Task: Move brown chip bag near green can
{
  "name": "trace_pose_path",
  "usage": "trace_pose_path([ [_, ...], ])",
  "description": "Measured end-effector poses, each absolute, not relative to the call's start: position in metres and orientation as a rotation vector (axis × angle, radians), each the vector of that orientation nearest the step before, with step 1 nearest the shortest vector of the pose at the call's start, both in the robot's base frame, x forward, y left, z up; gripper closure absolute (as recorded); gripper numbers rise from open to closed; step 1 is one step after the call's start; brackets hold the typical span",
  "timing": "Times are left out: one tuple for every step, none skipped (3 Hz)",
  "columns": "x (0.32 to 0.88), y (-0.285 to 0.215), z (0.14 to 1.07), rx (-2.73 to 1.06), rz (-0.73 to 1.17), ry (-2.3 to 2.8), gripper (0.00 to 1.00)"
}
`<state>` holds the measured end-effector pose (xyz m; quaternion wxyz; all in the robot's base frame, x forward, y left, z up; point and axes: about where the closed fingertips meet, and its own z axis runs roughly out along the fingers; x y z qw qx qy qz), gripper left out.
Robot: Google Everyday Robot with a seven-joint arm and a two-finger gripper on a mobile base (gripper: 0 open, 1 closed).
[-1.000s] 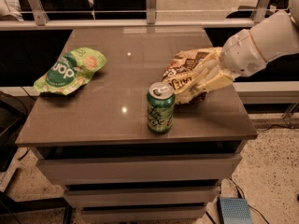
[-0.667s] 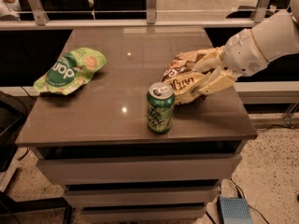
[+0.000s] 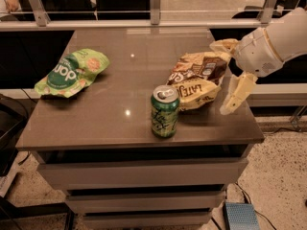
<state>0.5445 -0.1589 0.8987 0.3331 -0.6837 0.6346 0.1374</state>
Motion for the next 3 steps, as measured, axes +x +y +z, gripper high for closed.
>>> trace_pose_path([
  [0.551,-0.209,0.906,-1.741,0.237,1.703,0.0],
  [0.553,-0.278,0.925,-1.647,0.088,1.749,0.0],
  [0.553,-0.281,0.928,-1.641,0.08,1.748,0.0],
])
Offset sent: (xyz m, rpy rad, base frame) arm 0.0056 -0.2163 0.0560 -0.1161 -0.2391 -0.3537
